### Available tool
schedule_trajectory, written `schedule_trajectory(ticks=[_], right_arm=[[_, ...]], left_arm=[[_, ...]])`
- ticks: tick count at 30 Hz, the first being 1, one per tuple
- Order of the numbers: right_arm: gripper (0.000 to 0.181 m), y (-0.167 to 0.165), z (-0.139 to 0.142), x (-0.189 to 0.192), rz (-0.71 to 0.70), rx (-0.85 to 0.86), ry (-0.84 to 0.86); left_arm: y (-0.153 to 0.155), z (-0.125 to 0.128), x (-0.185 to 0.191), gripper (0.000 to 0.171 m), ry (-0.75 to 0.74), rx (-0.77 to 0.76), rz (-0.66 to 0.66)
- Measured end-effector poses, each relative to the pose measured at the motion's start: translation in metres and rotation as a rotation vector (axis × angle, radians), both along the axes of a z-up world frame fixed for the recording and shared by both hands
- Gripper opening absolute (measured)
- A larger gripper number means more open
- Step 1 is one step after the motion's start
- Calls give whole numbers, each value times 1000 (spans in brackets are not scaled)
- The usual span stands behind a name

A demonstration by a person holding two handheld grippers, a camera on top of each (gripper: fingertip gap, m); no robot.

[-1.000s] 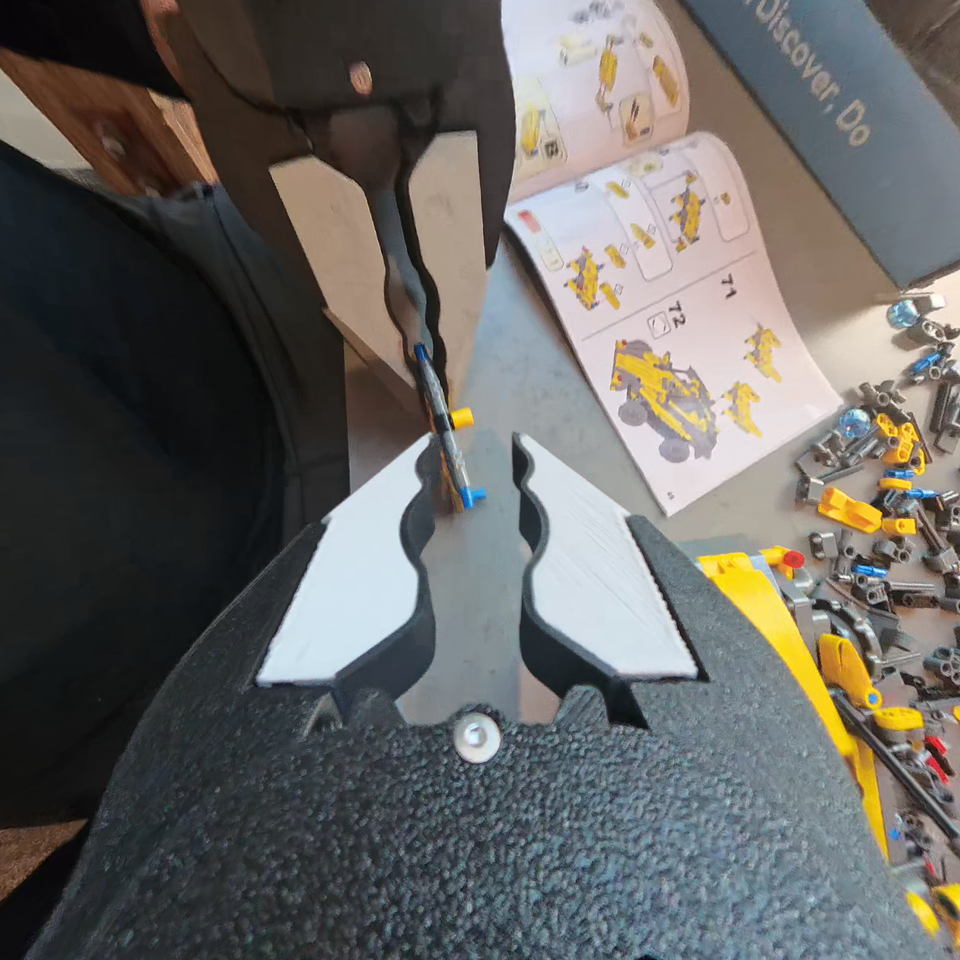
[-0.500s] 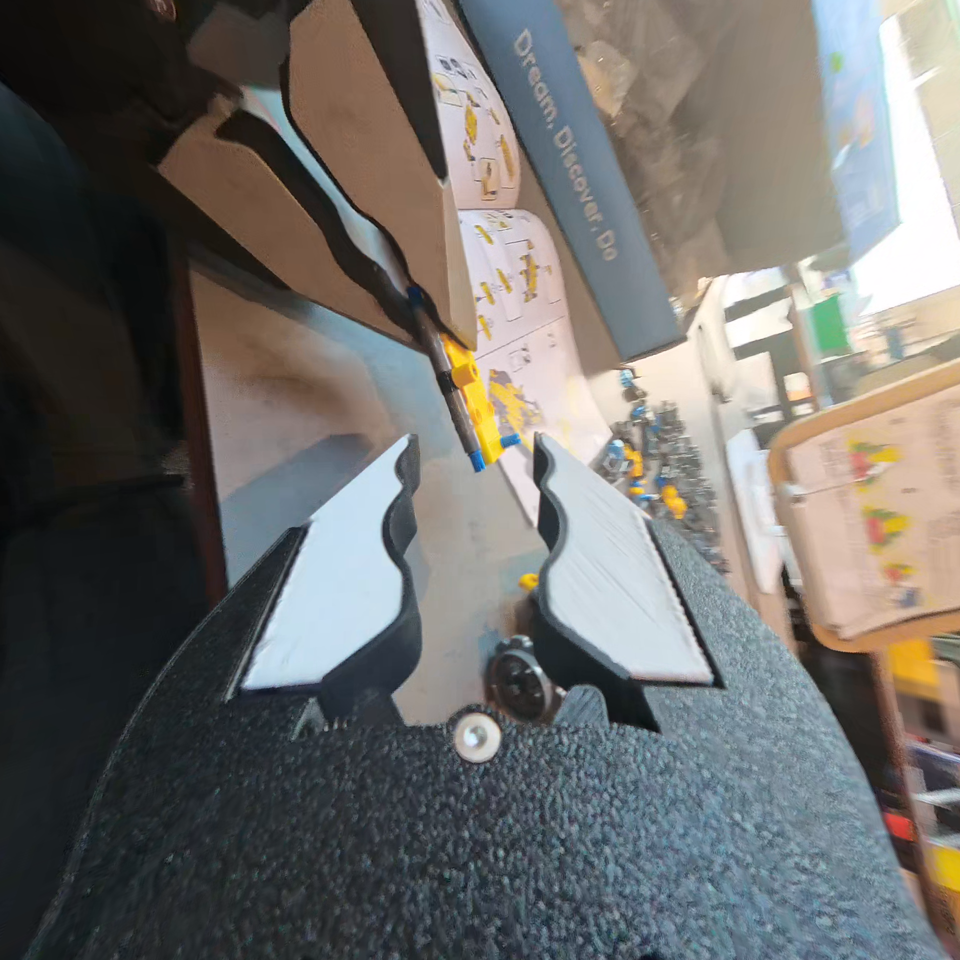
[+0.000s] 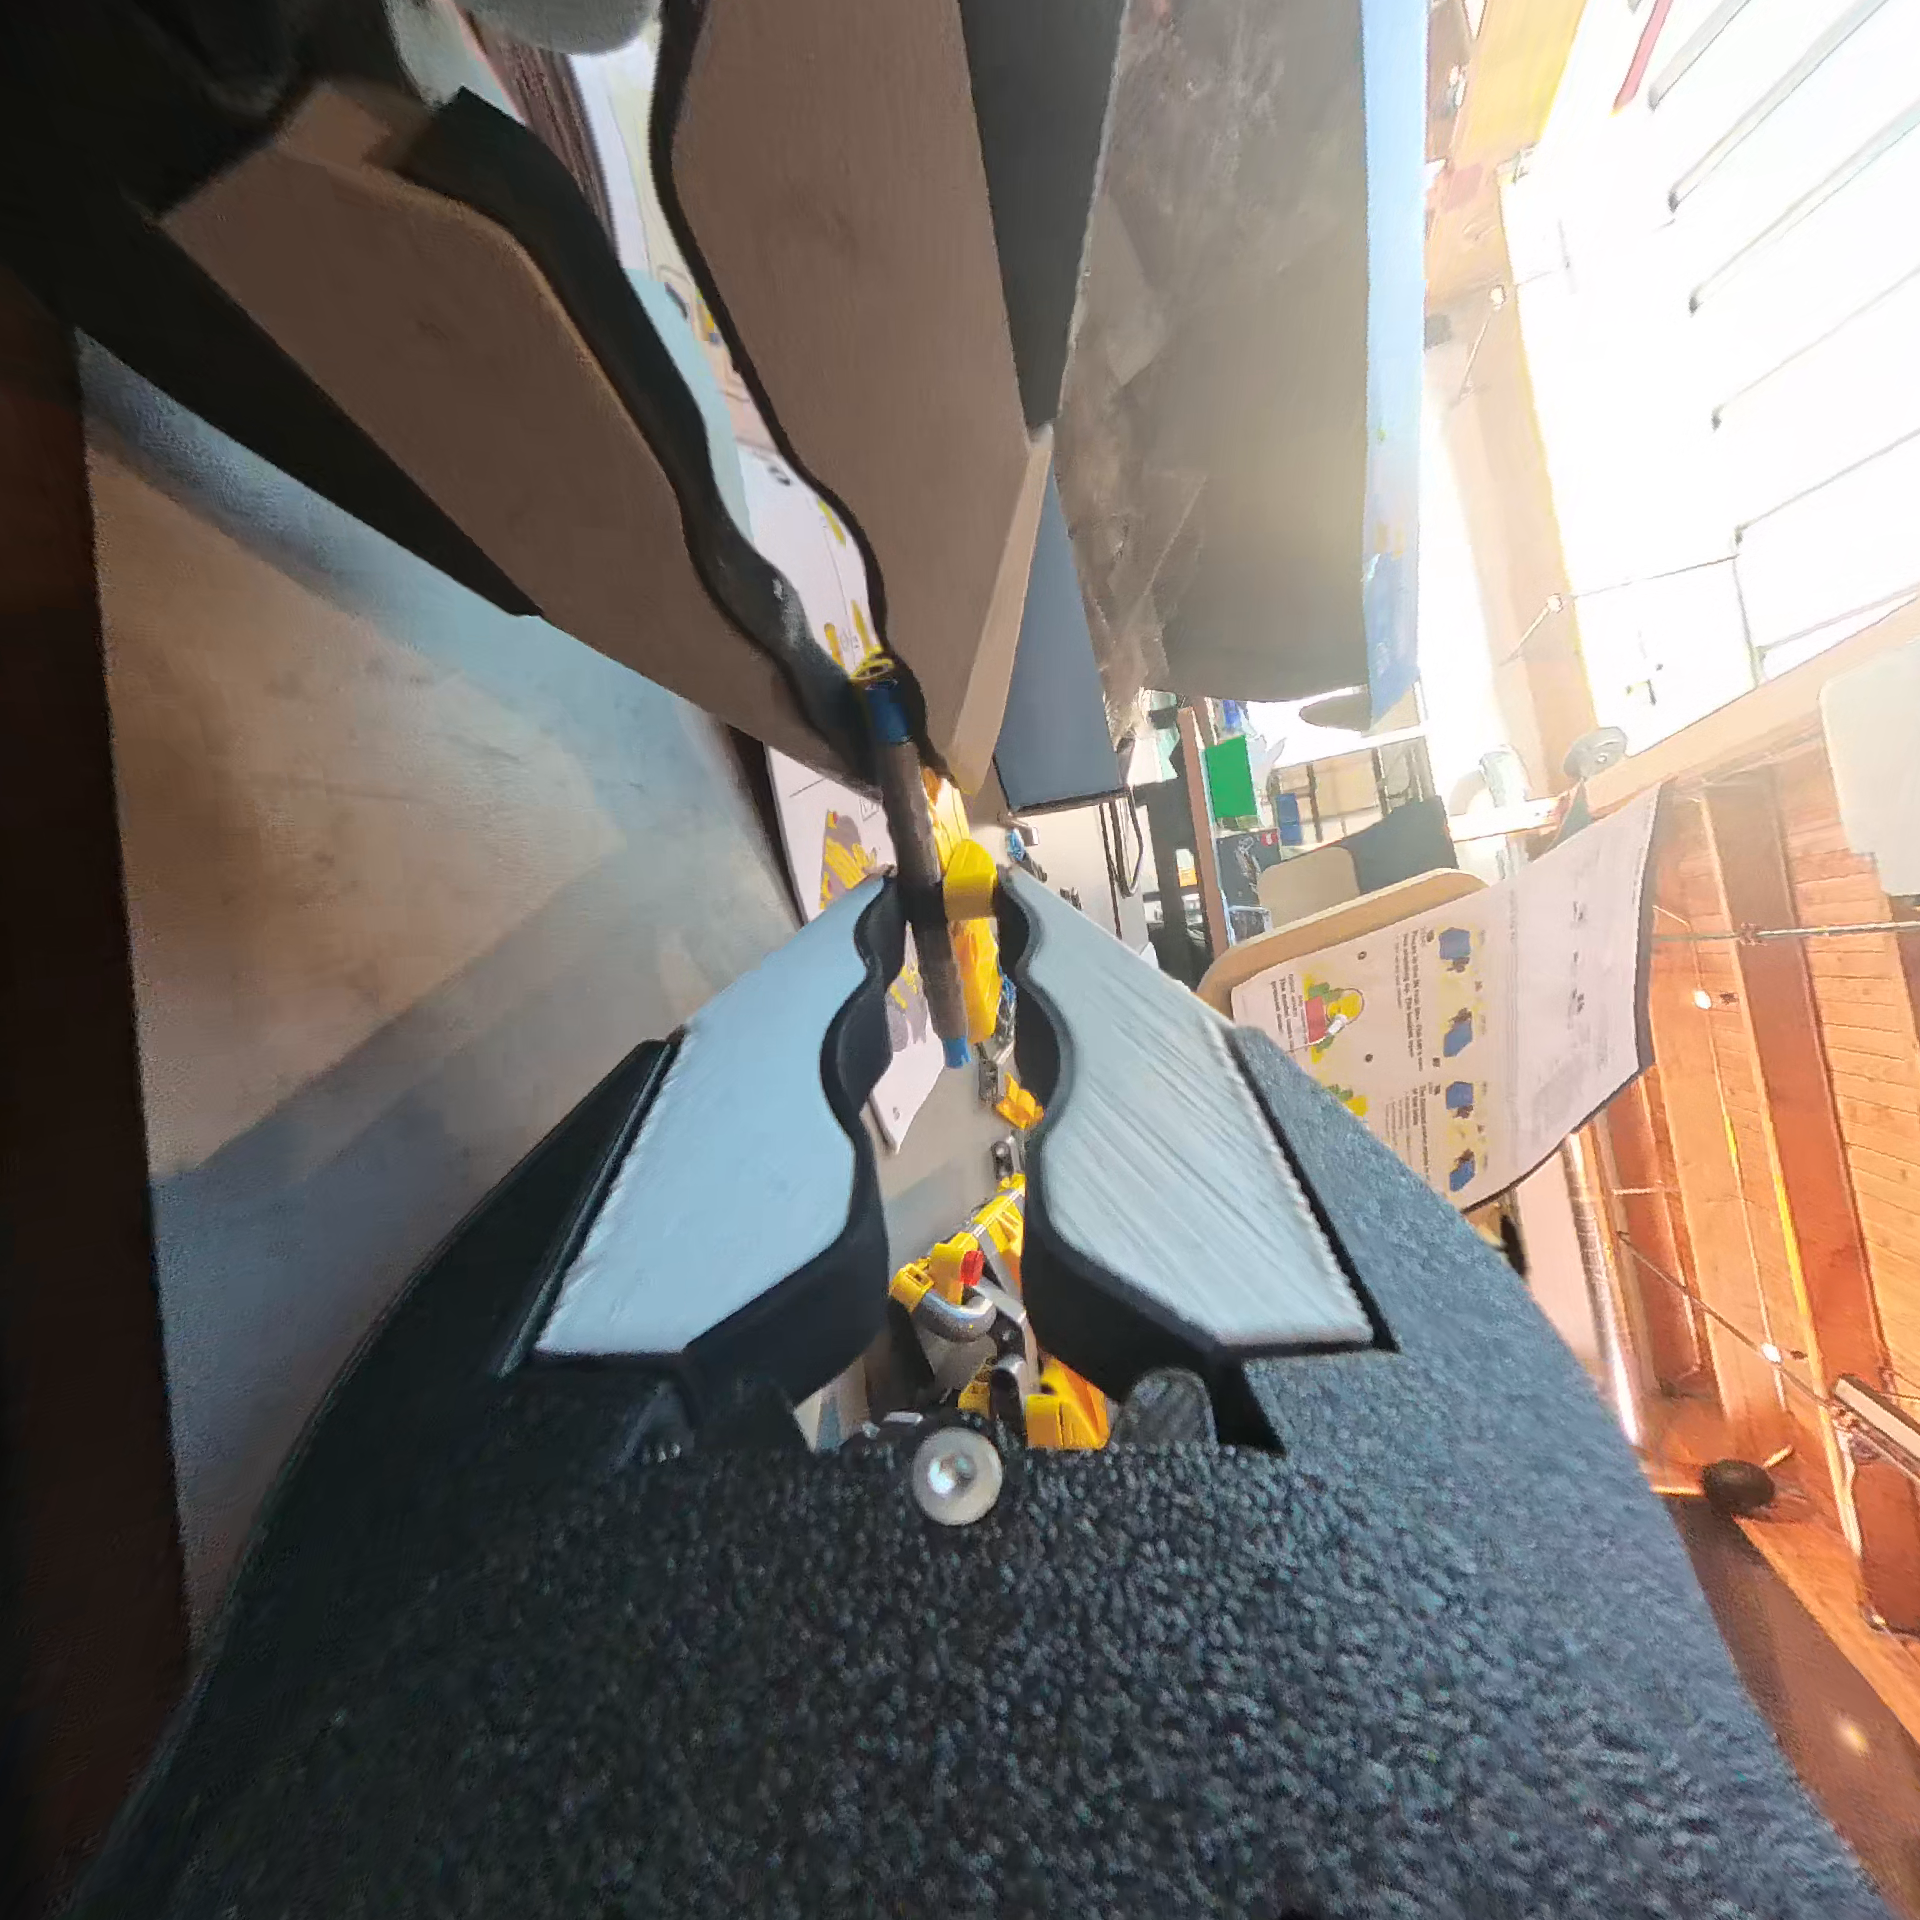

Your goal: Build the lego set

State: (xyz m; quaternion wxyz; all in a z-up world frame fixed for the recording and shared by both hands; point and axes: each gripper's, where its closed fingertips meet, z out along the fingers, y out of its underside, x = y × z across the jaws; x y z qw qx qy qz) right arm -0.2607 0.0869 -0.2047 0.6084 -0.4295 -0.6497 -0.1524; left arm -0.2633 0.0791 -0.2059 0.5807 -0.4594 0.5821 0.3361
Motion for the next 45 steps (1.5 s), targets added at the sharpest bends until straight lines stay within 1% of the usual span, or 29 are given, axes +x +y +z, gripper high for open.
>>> schedule_trajectory(ticks=[2,4,7,9,10,13,14,15,16,17,19,20,21,22,23,24,26,28,29,31,33,35,37,39,42,45], right_arm=[[17,-3,5,-1,19,-20,43],[17,-8,10,-2,57,-40,92],[16,-15,13,-2,95,-84,144],[16,-16,15,-1,97,-86,166],[16,-17,17,0,102,-91,172],[16,-24,24,-2,115,-87,159],[16,-27,28,-4,127,-76,159],[16,-30,33,-6,141,-67,162],[16,-29,35,-7,146,-64,161],[16,-26,37,-5,130,-64,160],[16,-22,41,-2,121,-60,180],[16,-22,45,-1,128,-64,197],[16,-27,50,-1,154,-82,221],[16,-35,57,-3,198,-127,258],[16,-46,65,-4,252,-192,302],[16,-55,75,-6,308,-258,350],[16,-70,95,-6,420,-400,447],[16,-76,113,-2,501,-515,540],[16,-75,121,2,526,-546,584],[16,-77,131,8,577,-593,635],[16,-80,135,11,613,-622,664],[16,-80,136,15,620,-635,684],[16,-79,134,19,625,-646,707],[16,-79,131,20,629,-664,718],[16,-76,128,20,617,-634,717],[16,-73,128,23,609,-628,724]], left_arm=[[0,3,-1,7,-55,-33,-19],[0,5,-4,16,-117,-87,-33],[-5,10,-3,16,-207,-147,-104],[-9,12,-1,25,-249,-183,-153],[-11,13,-1,27,-266,-202,-183],[-18,19,-2,27,-342,-222,-299],[-22,25,-4,23,-374,-218,-339],[-25,33,-6,18,-401,-212,-360],[-26,40,-9,18,-421,-218,-361],[-25,46,-12,30,-442,-229,-349],[-26,53,-16,46,-471,-277,-351],[-27,53,-19,47,-481,-309,-357],[-28,50,-22,42,-488,-352,-368],[-32,44,-23,37,-495,-427,-398],[-34,42,-23,38,-528,-502,-424],[-36,45,-21,37,-585,-562,-453],[-49,63,-10,33,-705,-671,-569],[-65,86,2,23,-769,-729,-698],[-71,95,6,20,-780,-734,-740],[-72,109,12,19,-794,-716,-762],[-72,118,17,19,-791,-724,-772],[-74,123,22,18,-780,-735,-779],[-76,127,24,15,-777,-746,-792],[-77,131,27,9,-785,-772,-797],[-77,136,32,7,-813,-808,-808],[-74,136,35,7,-794,-837,-791]])
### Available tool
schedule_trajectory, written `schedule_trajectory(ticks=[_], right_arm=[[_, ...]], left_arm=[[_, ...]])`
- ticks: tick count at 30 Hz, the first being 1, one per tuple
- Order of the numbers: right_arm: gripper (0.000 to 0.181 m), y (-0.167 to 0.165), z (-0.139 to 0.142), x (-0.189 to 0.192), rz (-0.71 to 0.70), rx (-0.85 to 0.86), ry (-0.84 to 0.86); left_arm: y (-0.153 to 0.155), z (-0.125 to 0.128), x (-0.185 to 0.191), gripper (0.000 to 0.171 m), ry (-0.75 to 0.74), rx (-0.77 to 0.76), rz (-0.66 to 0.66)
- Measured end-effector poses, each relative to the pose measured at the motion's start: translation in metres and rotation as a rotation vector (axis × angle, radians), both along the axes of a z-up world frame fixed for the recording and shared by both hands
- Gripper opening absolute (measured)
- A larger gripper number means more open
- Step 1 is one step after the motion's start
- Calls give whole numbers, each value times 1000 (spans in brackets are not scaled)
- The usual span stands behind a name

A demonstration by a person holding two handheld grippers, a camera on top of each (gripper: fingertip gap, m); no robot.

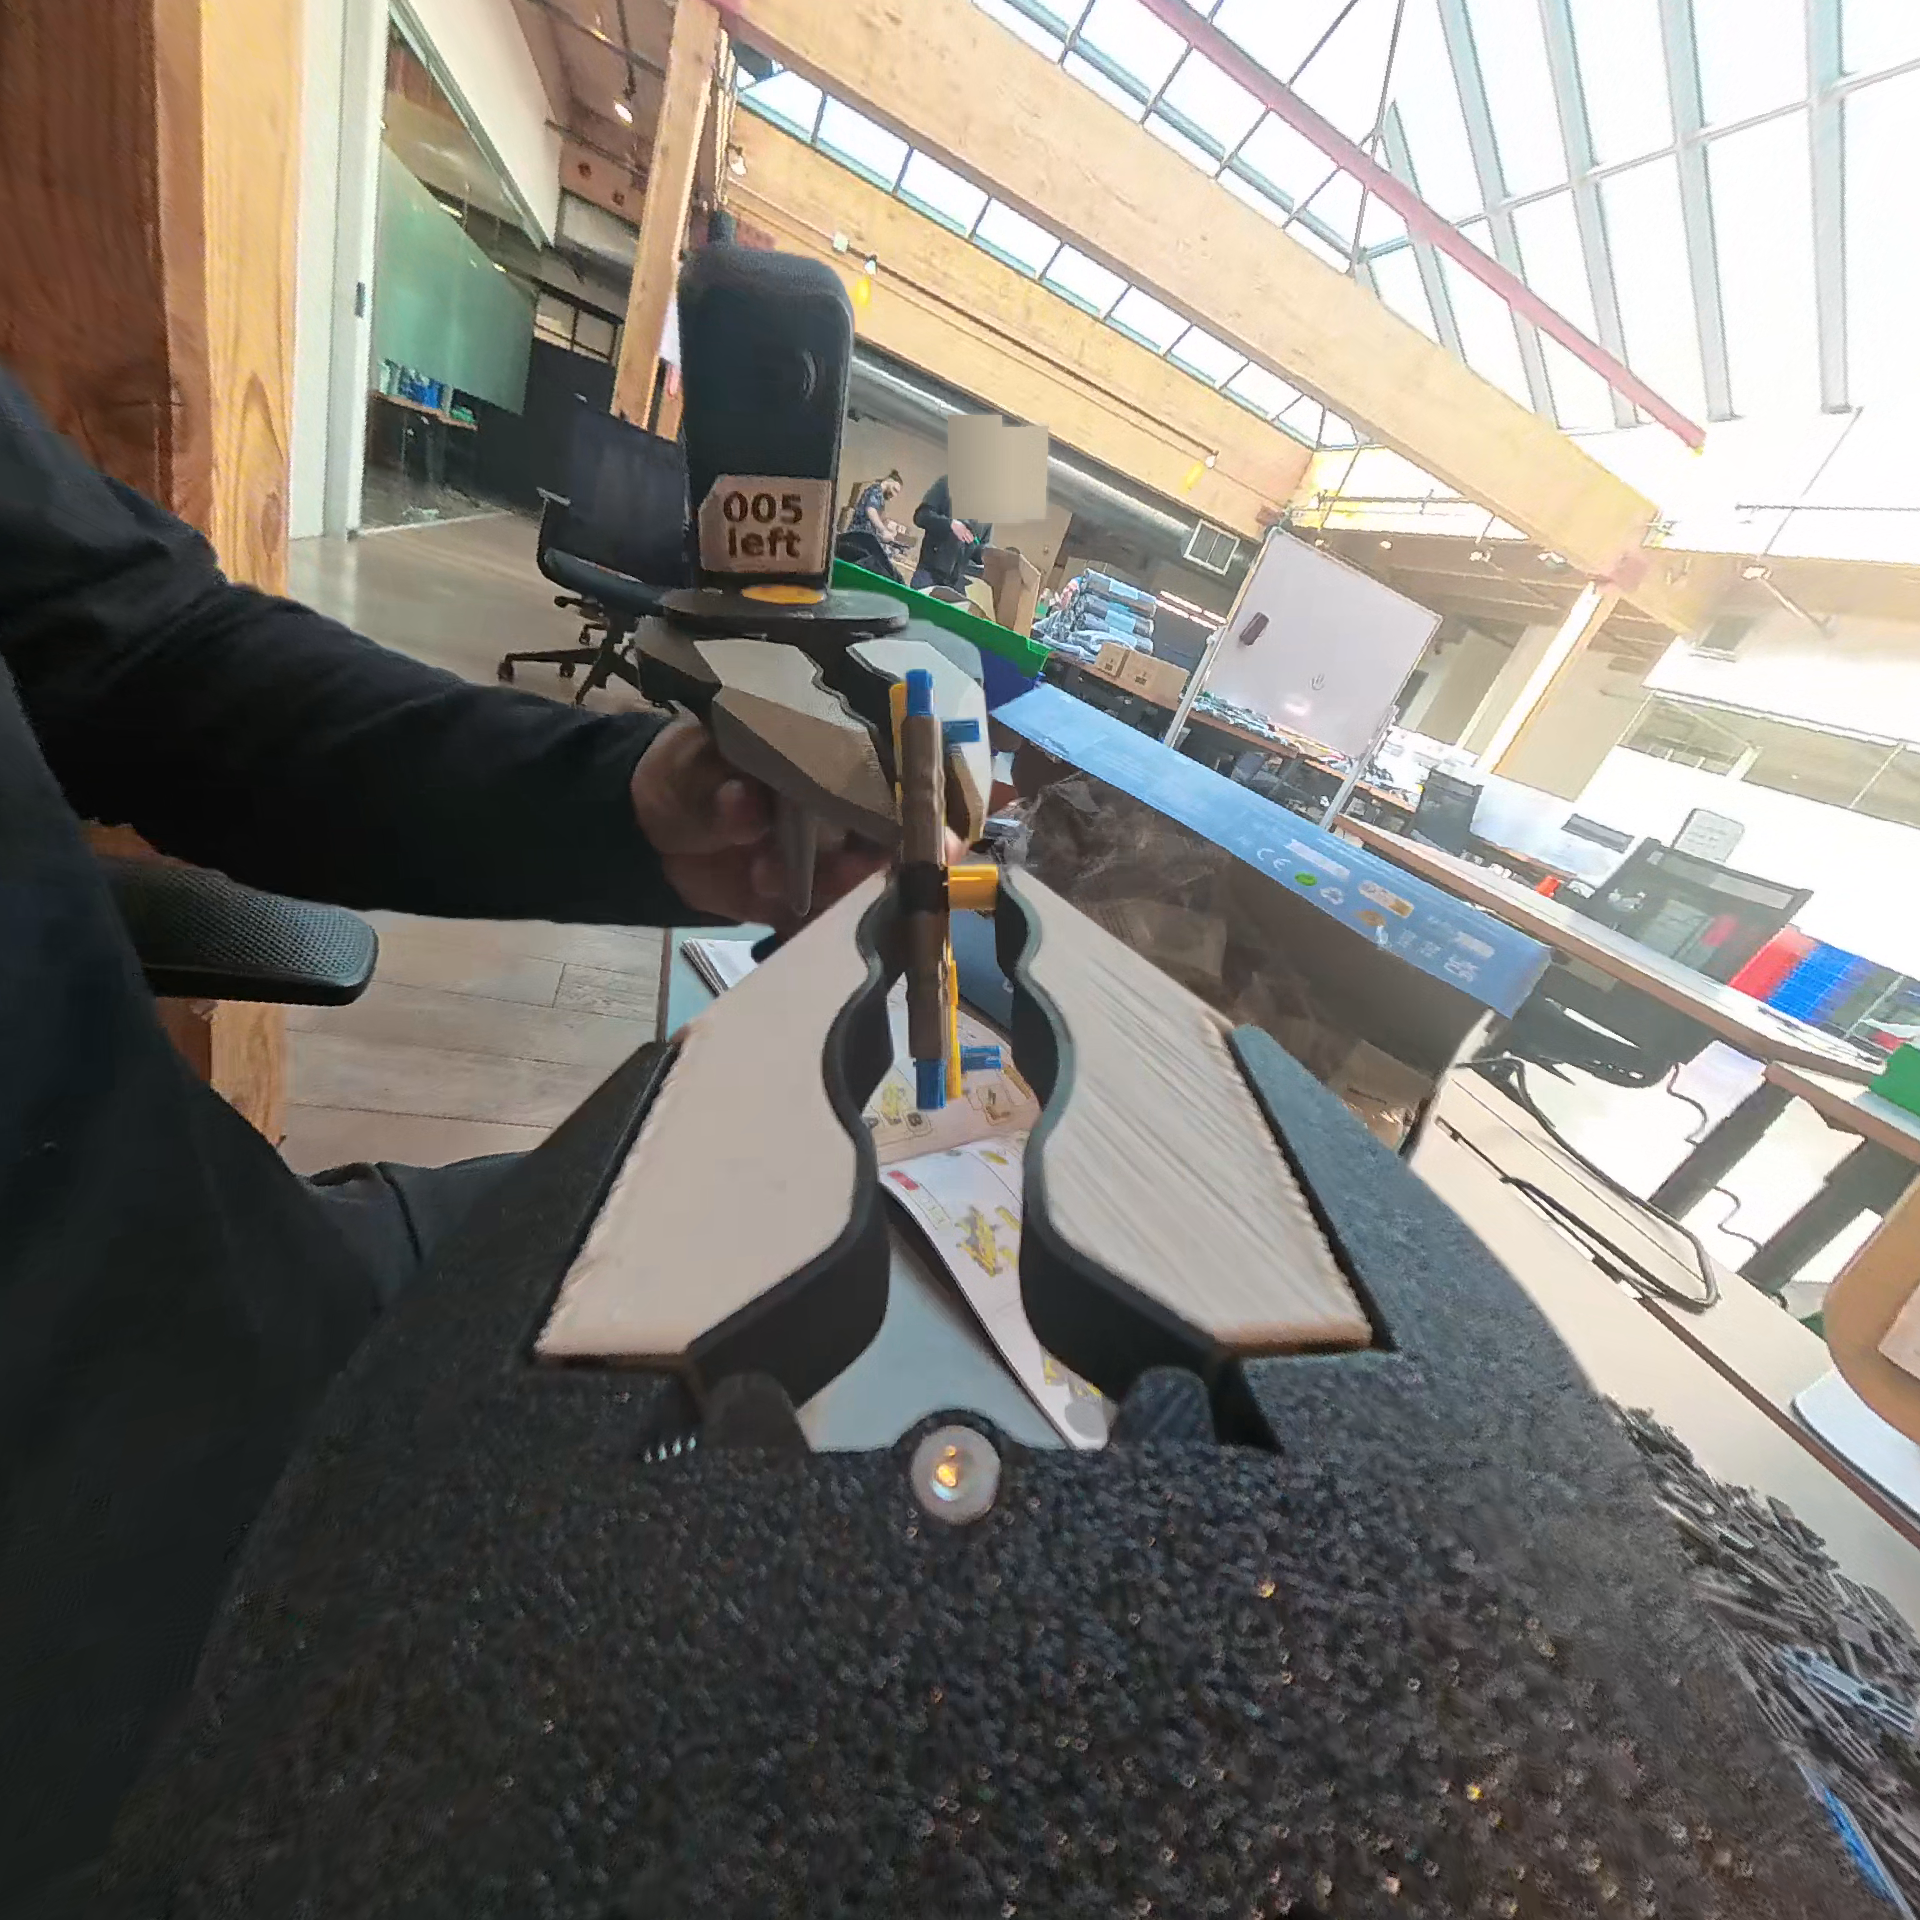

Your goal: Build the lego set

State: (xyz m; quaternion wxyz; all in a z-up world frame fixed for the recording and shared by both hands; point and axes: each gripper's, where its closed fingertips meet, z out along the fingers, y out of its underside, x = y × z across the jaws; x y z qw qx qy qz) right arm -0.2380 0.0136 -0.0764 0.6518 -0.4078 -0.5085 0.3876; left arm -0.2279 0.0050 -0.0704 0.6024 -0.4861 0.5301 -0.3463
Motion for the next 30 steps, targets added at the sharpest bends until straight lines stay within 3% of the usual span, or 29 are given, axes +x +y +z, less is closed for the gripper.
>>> schedule_trajectory(ticks=[2,4,8,13,16,21,23,30], right_arm=[[20,13,-5,3,-52,-24,-23],[45,25,-12,8,-80,-89,-54],[45,46,-28,21,-141,-183,-82],[44,69,-50,28,-232,-224,-144],[43,77,-60,27,-258,-275,-166],[36,90,-76,16,-300,-453,-187],[47,91,-83,18,-309,-487,-272],[43,105,-25,69,-377,-403,-137]], left_arm=[[10,-5,1,7,117,-8,23],[24,-5,-1,7,287,-15,43],[58,0,-8,6,600,-30,93],[89,-14,-19,6,1096,279,161],[102,-12,-21,6,1321,374,153],[117,-3,-11,6,1501,382,137],[121,-4,-12,6,1561,405,146],[130,22,-24,5,1573,458,222]])
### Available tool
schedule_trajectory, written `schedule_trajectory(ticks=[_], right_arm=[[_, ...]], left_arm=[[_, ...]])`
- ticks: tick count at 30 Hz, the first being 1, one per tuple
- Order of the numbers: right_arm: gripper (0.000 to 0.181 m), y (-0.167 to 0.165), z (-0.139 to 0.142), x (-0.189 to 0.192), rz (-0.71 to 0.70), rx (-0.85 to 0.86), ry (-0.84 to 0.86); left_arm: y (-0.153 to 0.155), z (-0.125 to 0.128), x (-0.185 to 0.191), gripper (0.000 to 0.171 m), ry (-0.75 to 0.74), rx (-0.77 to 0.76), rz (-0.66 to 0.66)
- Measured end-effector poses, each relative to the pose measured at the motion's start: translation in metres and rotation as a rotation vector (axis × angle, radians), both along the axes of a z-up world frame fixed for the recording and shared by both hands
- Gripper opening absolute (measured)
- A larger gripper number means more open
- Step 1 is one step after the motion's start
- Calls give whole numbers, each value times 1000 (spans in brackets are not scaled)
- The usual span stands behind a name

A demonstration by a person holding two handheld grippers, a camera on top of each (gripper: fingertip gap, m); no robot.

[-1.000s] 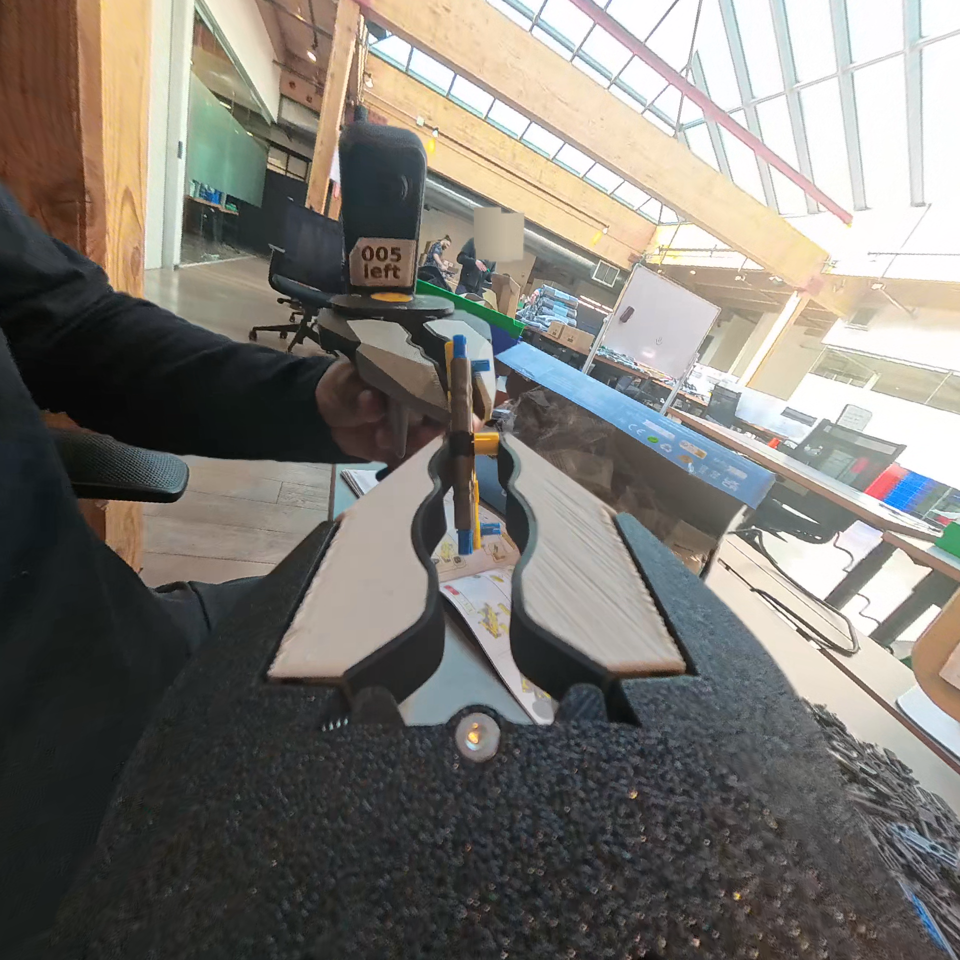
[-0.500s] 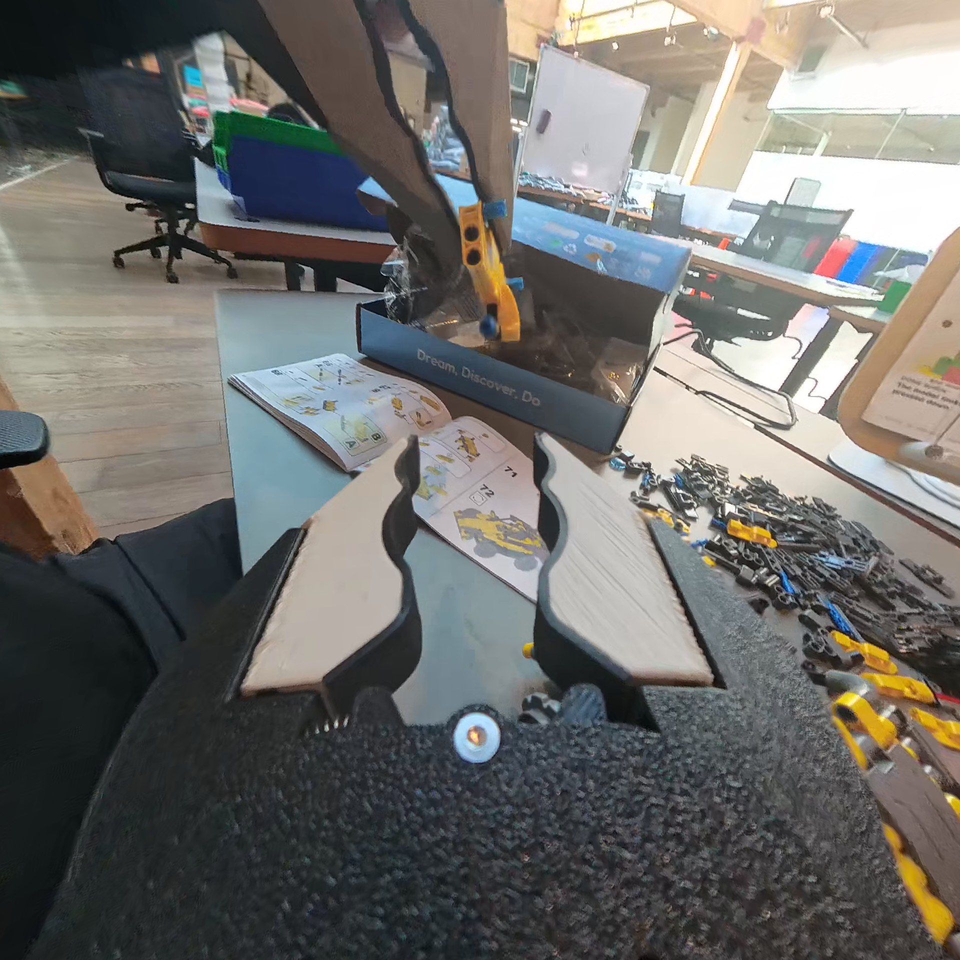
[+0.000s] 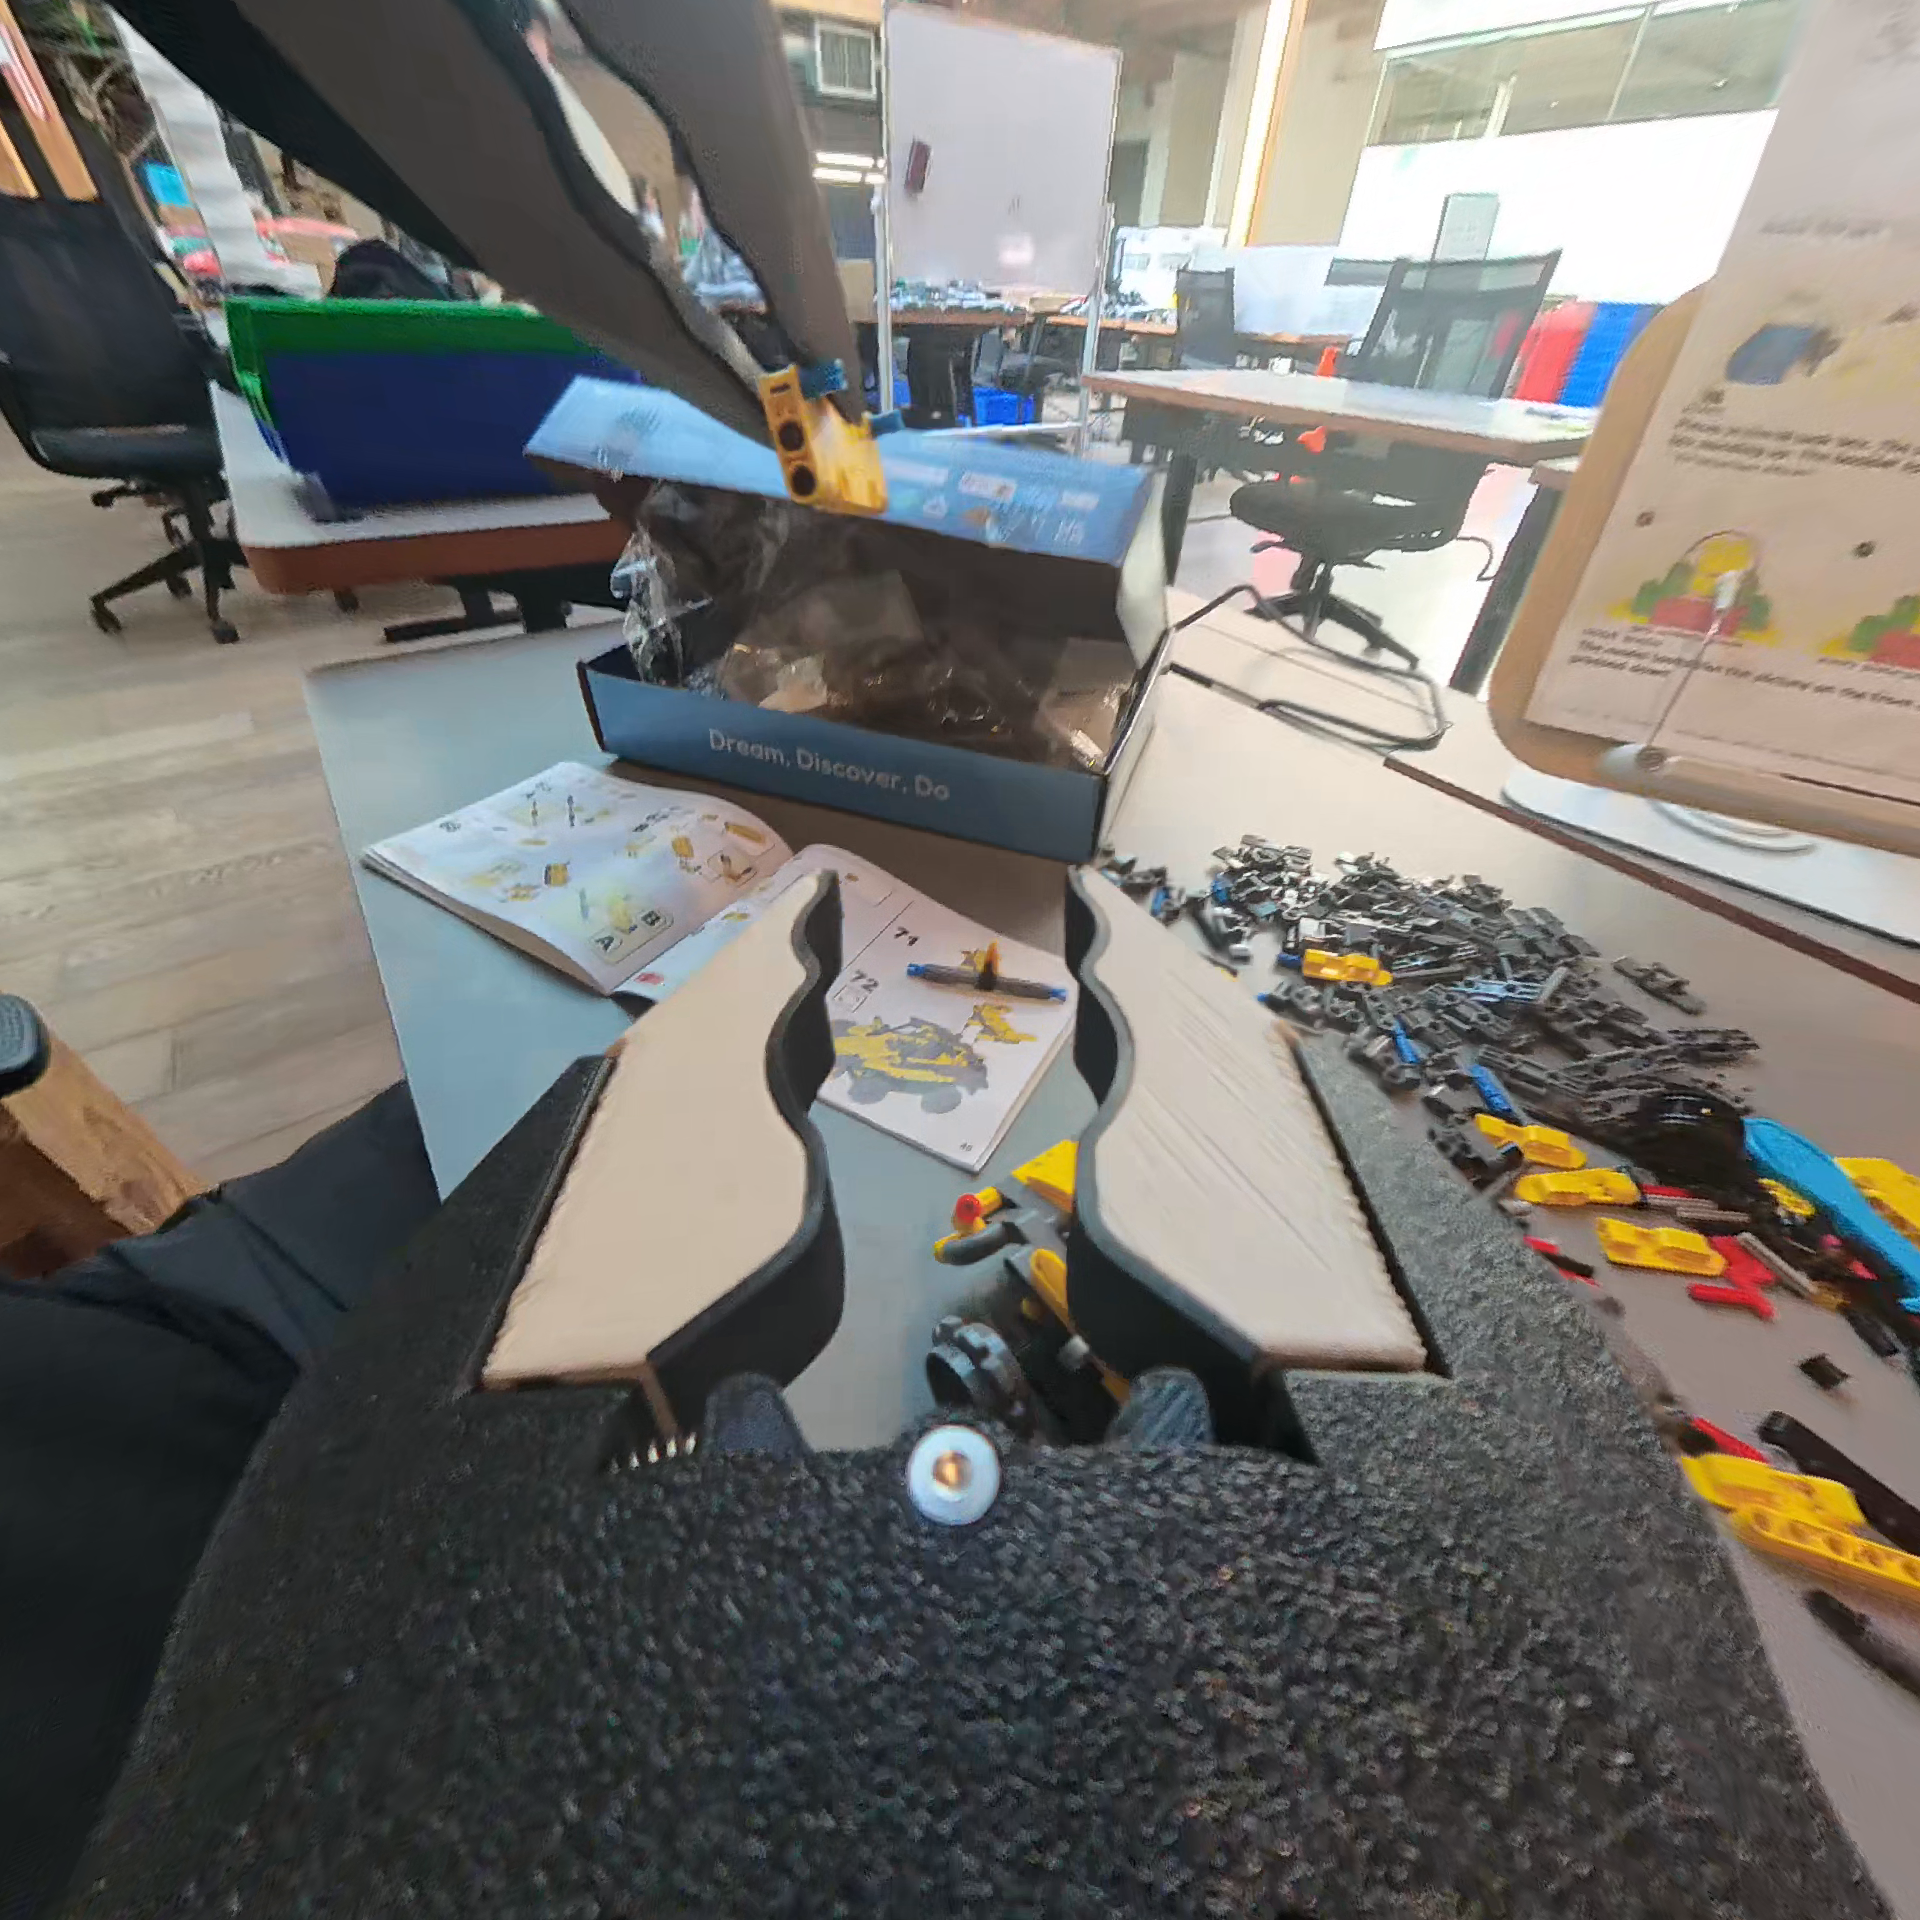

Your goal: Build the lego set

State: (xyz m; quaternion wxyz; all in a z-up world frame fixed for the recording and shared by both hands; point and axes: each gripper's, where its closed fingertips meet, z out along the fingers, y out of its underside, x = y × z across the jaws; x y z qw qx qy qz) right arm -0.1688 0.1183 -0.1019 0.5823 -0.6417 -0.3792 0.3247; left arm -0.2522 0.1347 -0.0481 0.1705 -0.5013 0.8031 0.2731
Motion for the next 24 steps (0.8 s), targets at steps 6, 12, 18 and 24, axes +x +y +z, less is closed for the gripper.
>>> schedule_trajectory(ticks=[6,12,18,24], right_arm=[[41,2,21,24,-27,39,32],[38,-4,-1,17,-9,40,-121],[39,6,-39,-13,14,36,-345],[44,45,-78,-64,199,85,-805]], left_arm=[[-13,9,7,6,-257,7,-22],[-44,-68,-5,7,-677,-103,88],[-64,-151,-10,6,-1006,-43,207],[-78,-158,-21,7,-1170,10,99]])
